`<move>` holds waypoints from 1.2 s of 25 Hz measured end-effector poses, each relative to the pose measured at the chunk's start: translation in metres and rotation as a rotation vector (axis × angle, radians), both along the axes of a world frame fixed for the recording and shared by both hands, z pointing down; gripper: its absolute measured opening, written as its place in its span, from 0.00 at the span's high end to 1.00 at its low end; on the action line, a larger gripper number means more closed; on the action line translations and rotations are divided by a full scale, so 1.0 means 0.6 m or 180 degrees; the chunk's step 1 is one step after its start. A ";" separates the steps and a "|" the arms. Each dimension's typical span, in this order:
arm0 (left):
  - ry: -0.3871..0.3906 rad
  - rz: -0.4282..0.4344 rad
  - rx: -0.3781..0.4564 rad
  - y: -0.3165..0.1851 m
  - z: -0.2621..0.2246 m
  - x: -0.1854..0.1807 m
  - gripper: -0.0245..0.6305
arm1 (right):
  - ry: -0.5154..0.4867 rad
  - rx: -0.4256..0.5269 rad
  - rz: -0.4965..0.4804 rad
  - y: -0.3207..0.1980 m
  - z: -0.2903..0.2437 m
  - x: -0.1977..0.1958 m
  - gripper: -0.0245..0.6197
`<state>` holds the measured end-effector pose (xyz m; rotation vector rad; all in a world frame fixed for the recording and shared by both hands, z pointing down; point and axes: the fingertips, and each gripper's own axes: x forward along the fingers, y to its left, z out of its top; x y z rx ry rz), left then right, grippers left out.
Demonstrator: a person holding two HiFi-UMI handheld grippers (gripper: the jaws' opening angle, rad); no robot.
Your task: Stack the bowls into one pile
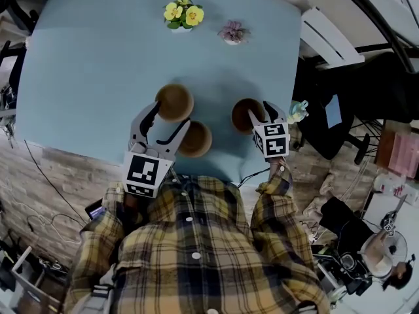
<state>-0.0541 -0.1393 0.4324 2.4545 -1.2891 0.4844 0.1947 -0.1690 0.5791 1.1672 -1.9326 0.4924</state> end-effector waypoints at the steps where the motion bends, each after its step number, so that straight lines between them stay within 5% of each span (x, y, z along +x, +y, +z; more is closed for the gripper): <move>1: -0.0004 0.0000 -0.0002 0.001 0.001 0.000 0.50 | 0.0019 -0.0004 -0.0011 0.000 0.002 0.001 0.64; 8: -0.0020 -0.0008 0.0004 0.006 0.002 -0.001 0.51 | 0.0171 0.0016 -0.0065 -0.001 0.007 0.006 0.85; 30: -0.0009 -0.0076 0.0149 0.023 -0.018 -0.006 0.52 | -0.0062 0.0391 -0.0104 0.002 -0.090 -0.012 0.94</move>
